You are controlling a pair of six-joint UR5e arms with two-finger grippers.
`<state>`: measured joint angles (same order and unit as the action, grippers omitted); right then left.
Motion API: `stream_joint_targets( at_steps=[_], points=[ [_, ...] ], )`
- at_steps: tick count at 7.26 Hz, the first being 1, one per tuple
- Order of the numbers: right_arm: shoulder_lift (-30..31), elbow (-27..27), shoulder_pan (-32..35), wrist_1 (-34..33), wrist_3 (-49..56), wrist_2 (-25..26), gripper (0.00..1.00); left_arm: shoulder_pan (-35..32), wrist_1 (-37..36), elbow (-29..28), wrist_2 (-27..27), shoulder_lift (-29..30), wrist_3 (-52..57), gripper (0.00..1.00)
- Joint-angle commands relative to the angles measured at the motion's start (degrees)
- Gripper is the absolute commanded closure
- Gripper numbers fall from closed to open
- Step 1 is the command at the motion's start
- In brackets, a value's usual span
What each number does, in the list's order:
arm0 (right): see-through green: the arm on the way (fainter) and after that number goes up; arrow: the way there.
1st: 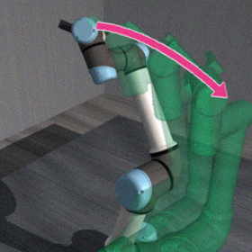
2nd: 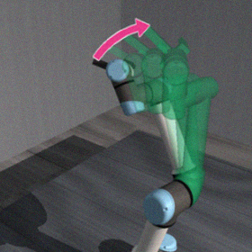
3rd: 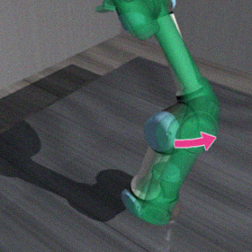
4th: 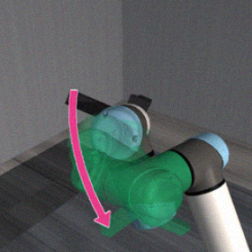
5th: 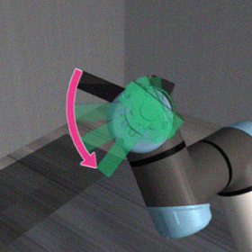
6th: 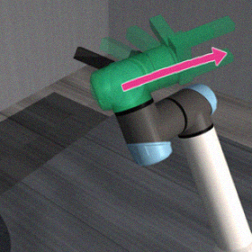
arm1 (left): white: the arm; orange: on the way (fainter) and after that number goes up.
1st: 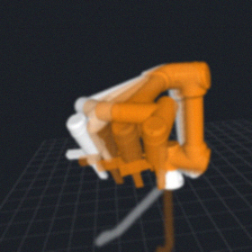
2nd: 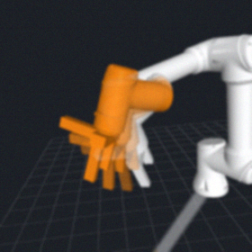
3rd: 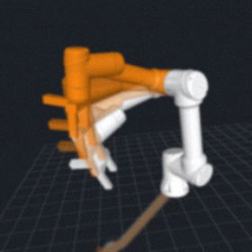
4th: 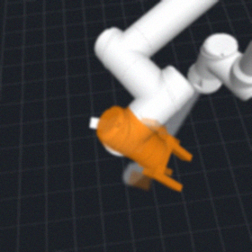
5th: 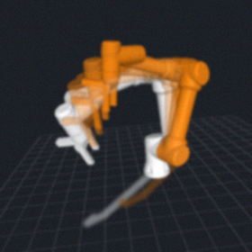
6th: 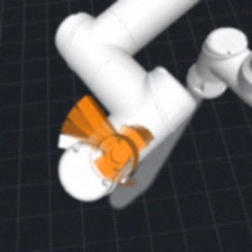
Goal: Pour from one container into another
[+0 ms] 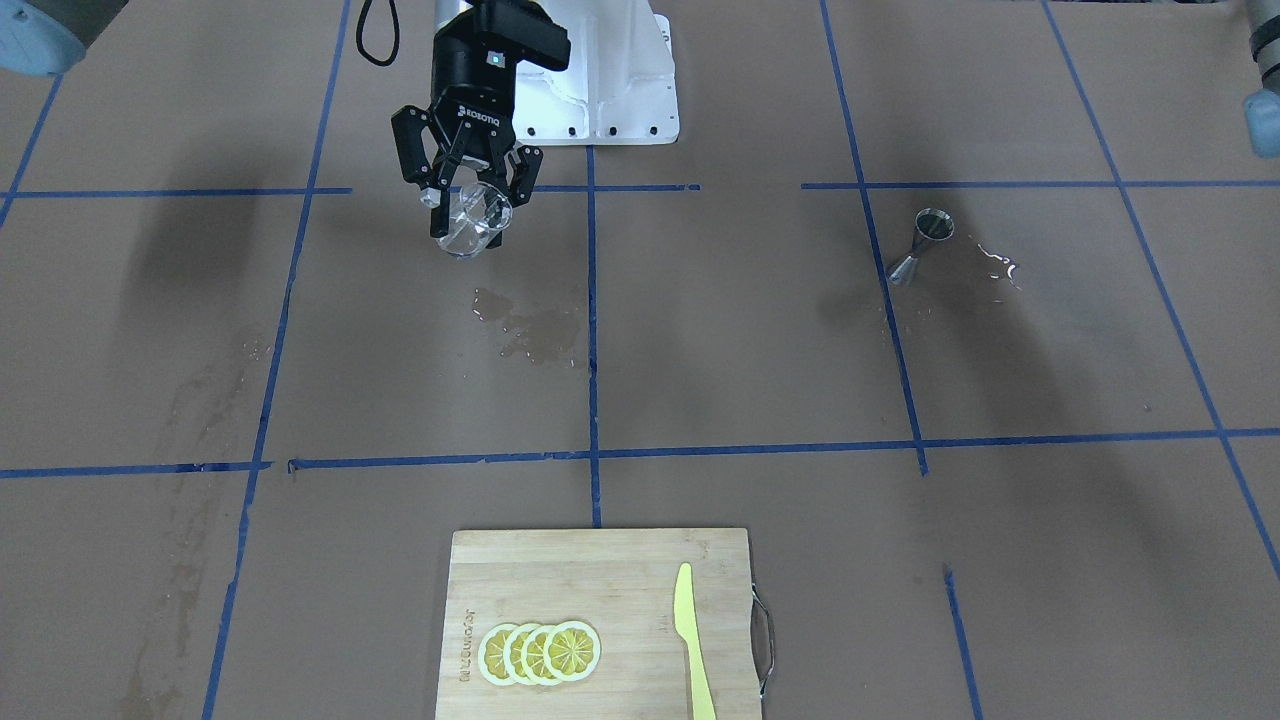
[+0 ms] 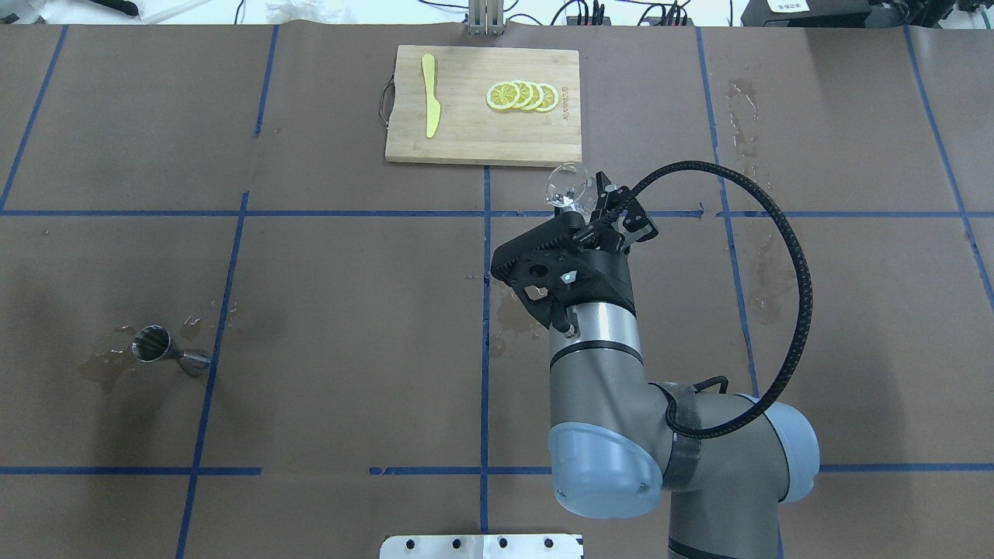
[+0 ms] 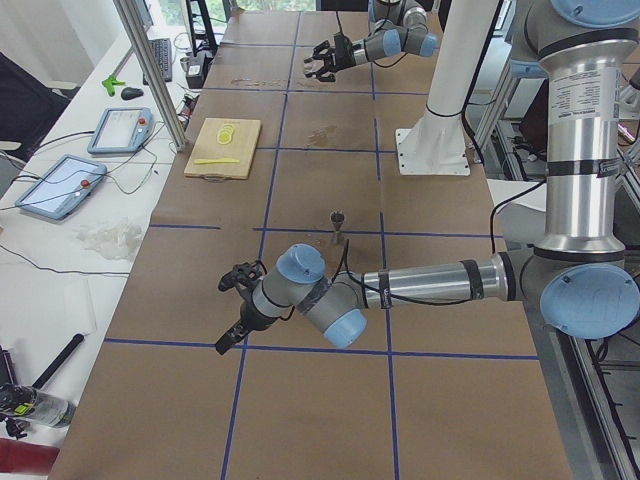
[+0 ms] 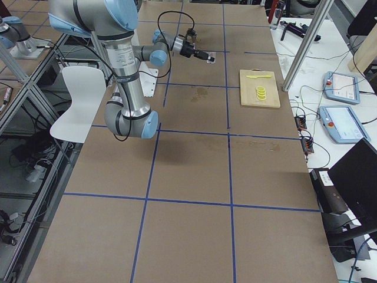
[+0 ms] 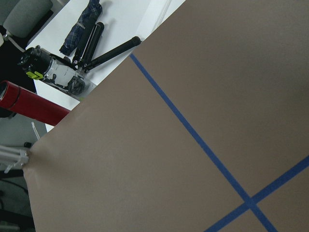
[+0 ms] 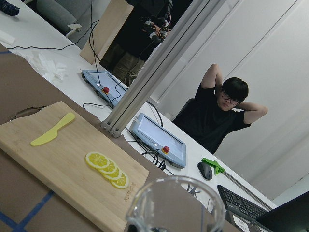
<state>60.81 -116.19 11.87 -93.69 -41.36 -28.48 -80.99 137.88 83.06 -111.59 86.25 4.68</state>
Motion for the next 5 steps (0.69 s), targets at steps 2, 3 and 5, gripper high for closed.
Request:
stream_joint_targets(
  at_steps=[2,3,5],
  points=[
    [0.01,0.0,0.0,0.0,-0.04,0.0,1.0,-3.45,-25.04,0.52,-20.34,2.34,-0.29,0.0],
    [0.01,0.0,0.0,0.09,-0.04,0.0,1.0,-4.08,-30.68,1.83,-23.12,2.43,-0.29,0.0],
    [0.01,0.0,0.0,0.0,-0.04,0.0,1.0,-7.59,-36.41,2.37,-27.78,2.43,-3.77,0.0]
  ],
)
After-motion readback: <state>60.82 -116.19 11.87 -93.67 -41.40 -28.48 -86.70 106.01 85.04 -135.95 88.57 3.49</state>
